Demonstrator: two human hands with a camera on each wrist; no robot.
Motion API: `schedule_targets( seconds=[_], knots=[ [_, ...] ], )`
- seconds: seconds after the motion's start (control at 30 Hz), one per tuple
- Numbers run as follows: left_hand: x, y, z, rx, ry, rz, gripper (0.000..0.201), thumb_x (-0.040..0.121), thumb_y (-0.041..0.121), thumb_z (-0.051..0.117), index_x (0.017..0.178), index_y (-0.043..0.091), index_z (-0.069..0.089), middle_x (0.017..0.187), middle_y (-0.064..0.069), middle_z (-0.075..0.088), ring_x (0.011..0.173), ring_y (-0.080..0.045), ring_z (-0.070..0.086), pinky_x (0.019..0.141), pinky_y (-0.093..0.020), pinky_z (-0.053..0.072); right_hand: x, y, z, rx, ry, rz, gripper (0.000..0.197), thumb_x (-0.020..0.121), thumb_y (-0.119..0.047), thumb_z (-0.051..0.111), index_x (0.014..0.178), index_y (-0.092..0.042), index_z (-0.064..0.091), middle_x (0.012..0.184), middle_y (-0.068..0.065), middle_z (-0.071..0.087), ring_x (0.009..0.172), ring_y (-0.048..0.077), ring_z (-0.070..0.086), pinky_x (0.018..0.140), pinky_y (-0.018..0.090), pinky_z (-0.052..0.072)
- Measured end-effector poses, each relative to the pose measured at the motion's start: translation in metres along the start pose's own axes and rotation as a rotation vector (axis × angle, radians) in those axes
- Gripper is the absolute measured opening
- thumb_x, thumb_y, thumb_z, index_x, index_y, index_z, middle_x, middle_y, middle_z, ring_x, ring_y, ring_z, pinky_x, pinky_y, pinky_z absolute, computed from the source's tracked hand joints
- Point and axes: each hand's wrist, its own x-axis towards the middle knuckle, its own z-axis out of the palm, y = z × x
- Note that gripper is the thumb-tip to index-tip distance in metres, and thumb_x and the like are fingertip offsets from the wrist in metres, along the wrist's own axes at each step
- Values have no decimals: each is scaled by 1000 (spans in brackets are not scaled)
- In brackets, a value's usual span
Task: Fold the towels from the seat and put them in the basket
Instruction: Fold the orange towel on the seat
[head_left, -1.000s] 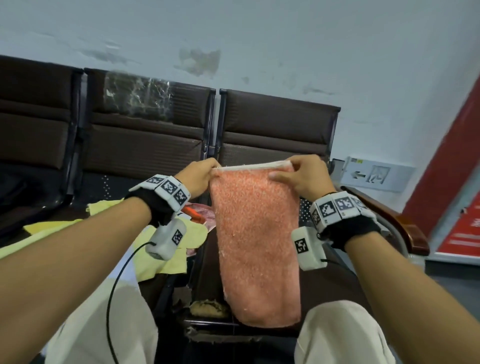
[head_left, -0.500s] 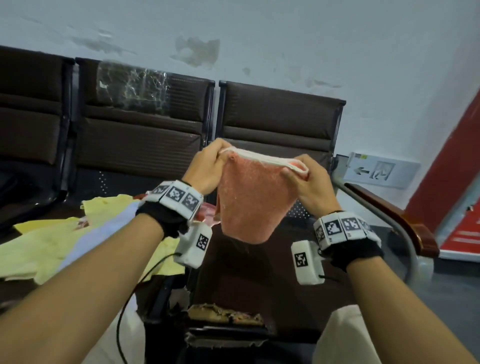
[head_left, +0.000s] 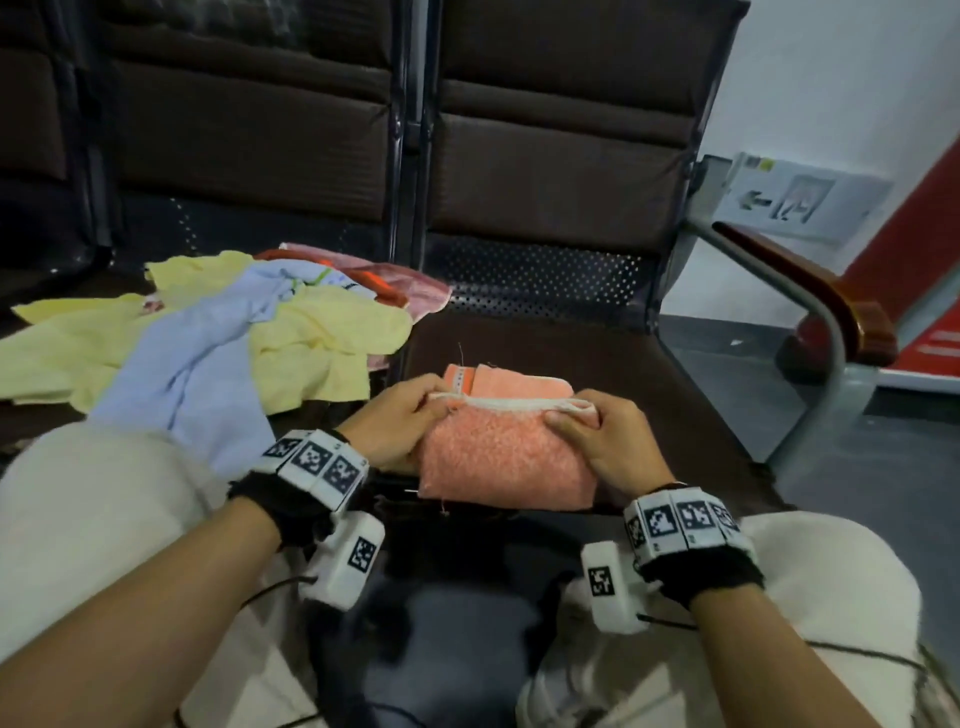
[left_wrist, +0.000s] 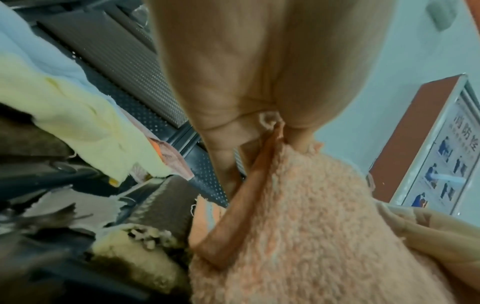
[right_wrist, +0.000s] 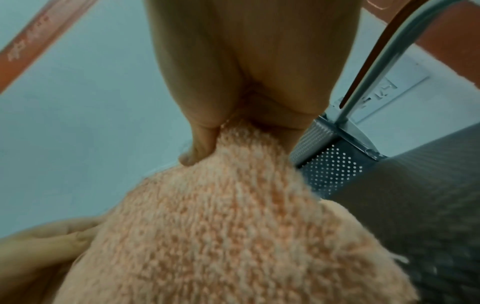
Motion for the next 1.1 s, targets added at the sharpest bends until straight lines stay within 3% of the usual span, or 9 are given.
schedule_targets(
  seconds=[0.1,0.23,0.4,0.57,0.7,0.83,0.97,1.03,1.1],
  knots=[
    [18,2,4,-142,-4,-35,16,94,23,53,109,21,51,106,-2,60,91,-13,59,81,-34,48,22,9,2,-12,45,46,15,77,-40,72,68,-35,62,65,-20,64,64,-12,57,55,7,38],
    [55,-1,2,-127,-2,-5,41,87,7,58,121,23,42,113,-4,53,99,-22,57,85,-41,49,64,24,2,2,52,136,15,79,-40,71,77,-27,63,75,-12,65,76,8,62,68,25,48],
    [117,-18,-1,-101,143,-1,48,84,7,62,127,20,44,117,-4,56,105,-21,57,94,-41,47,119,43,4,-17,35,205,19,82,-37,70,92,-23,63,88,-6,65,90,16,62,75,25,44],
    [154,-53,17,29,72,-137,55,85,15,65,134,23,42,124,-7,58,111,-24,57,96,-35,45,135,59,15,-263,-154,369,38,83,-32,68,116,-17,56,113,4,61,94,15,55,77,25,41],
    [154,-69,28,58,19,-233,69,86,24,65,145,21,30,139,-9,47,121,-23,50,93,-25,37,120,54,17,-467,-228,212,30,82,-23,69,109,-17,58,111,3,47,106,17,46,93,28,39],
    [137,-64,27,60,41,-176,68,83,21,67,143,20,34,140,-5,30,127,-20,40,104,-27,33,94,30,14,-427,-354,-46,11,81,-30,68,84,-20,66,87,-8,57,78,5,53,77,26,45],
    [103,-45,28,138,34,82,22,86,24,63,107,27,62,110,8,50,104,-8,51,94,-22,40,67,22,15,-636,-704,8,65,62,-64,72,114,-29,55,107,-12,49,101,8,46,90,32,45],
    [88,-39,34,200,-102,140,23,89,34,60,108,24,65,106,7,57,100,-7,54,96,-29,44,59,22,19,-738,-726,-12,73,63,-49,80,124,-28,47,118,-8,47,110,13,44,93,36,44],
    [78,-37,38,325,-229,148,45,86,49,57,121,21,59,115,5,54,110,-10,50,102,-34,40,59,19,21,-767,-616,-49,55,74,-33,73,124,-28,50,122,-4,53,114,18,49,92,35,45]
  ],
)
